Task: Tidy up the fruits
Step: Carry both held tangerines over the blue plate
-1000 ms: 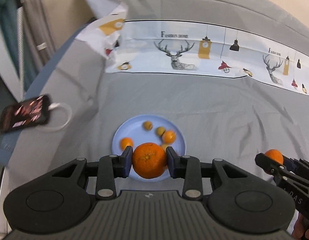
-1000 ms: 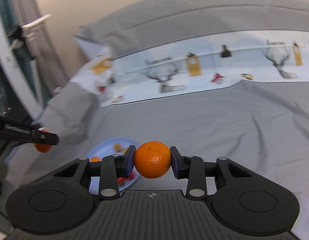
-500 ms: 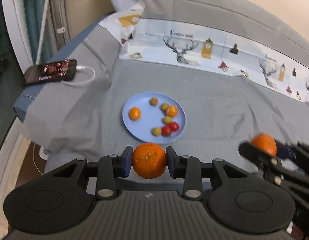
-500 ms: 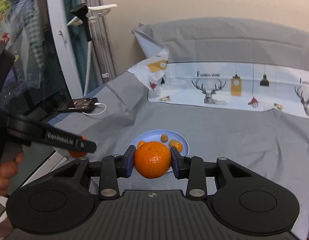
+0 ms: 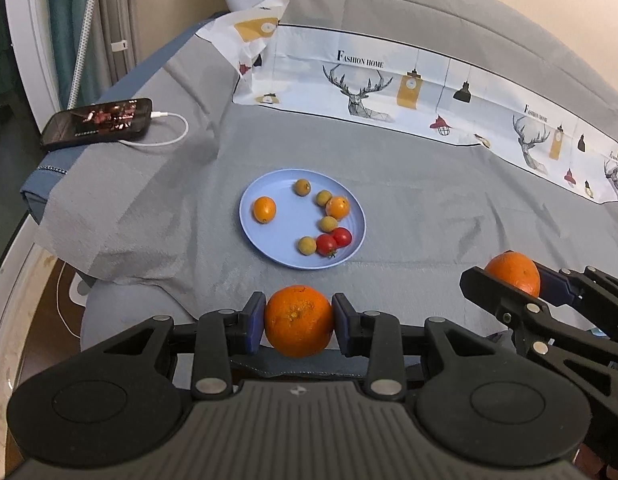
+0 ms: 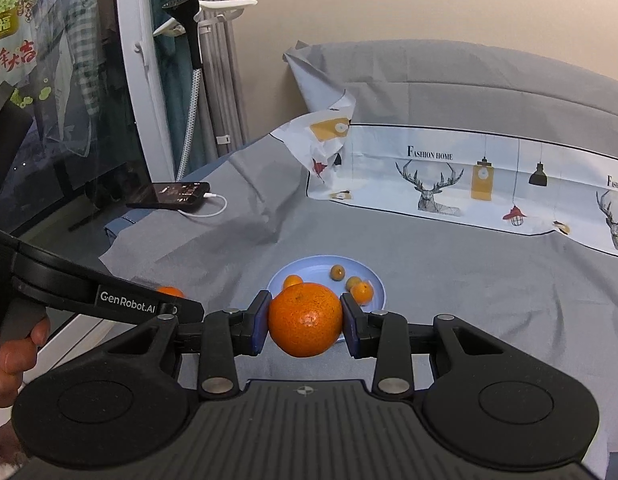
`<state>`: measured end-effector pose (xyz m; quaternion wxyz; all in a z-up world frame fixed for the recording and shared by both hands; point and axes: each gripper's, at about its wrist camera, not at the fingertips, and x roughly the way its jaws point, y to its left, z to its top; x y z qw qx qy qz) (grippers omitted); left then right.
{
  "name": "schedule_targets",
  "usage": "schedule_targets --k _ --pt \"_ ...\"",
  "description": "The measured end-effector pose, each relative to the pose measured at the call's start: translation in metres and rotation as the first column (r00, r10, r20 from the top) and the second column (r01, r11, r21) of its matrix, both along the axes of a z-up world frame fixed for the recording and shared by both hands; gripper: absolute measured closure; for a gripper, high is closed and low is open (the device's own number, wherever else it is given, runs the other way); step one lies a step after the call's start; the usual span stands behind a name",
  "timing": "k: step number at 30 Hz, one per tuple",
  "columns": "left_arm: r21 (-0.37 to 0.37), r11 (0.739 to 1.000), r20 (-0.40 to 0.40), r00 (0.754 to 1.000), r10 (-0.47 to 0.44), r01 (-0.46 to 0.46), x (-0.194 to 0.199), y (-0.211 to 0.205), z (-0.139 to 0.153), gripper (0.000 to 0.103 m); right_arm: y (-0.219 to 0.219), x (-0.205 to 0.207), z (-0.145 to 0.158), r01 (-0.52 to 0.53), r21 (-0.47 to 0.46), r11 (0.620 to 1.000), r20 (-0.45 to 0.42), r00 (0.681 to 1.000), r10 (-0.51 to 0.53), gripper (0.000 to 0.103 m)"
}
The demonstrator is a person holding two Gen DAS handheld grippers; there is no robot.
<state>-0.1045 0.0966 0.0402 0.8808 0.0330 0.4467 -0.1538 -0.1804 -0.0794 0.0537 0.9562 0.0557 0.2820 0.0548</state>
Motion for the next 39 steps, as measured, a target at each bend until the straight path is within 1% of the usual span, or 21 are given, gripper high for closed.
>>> schedule_targets --k 9,17,21,28,34,39 --pt "-0.009 1.000 -0.025 1.000 0.006 -0.006 0.010 0.003 -0.008 0.064 -0.001 0.008 -0.008 0.004 0.004 1.000 -0.038 0.999 -0.003 0.064" --pt "-0.002 1.000 -0.050 0.999 0.020 -0.020 0.034 0.005 -0.020 0.064 -0.002 0.024 -0.019 0.005 -0.002 1.000 -0.096 0.995 -0.005 0.064" --pt "-0.016 0.999 -0.071 0.997 0.039 -0.040 0.052 0.010 -0.024 0.064 -0.003 0.039 -0.025 0.008 -0.014 1.000 -0.121 0.993 -0.010 0.064" --pt "-0.013 0.997 -0.091 0.993 0.073 -0.074 0.088 0.013 -0.028 0.064 -0.001 0.073 -0.038 0.000 -0.027 1.000 -0.161 0.987 -0.004 0.064" --pt "0.006 0.996 -0.117 0.990 0.084 -0.084 0.122 0.007 -0.038 0.064 -0.001 0.105 -0.050 -0.007 -0.017 1.000 -0.194 0.981 0.004 0.064" --pt "0.036 0.997 -0.158 0.985 0.073 -0.069 0.151 -0.006 -0.057 0.064 -0.005 0.135 -0.066 -0.003 0.001 1.000 -0.232 0.973 0.003 0.064"
